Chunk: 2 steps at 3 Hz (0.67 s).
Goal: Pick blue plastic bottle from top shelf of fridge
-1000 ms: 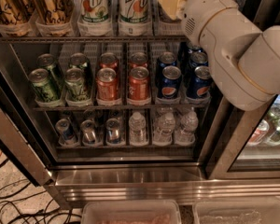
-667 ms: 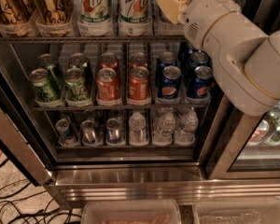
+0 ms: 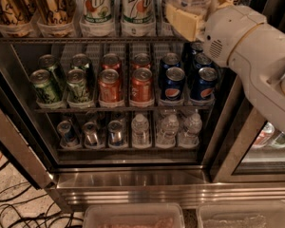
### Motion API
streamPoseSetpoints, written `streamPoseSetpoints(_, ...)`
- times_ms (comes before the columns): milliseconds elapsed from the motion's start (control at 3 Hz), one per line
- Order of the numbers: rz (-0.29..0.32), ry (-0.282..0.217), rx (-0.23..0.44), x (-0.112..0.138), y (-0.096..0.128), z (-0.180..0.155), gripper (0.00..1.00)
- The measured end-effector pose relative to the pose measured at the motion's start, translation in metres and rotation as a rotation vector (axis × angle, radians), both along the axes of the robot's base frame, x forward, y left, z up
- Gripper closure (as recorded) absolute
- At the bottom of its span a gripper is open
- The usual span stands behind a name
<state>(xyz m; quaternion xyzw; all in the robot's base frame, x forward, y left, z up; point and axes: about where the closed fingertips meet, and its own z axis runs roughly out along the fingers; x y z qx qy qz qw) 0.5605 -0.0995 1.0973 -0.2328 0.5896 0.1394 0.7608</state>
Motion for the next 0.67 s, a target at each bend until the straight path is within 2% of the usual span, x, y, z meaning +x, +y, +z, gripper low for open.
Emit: streamPoseSetpoints(667, 0.097, 0.043, -0.111, -0.045, -0.004, -0.008, 1.0)
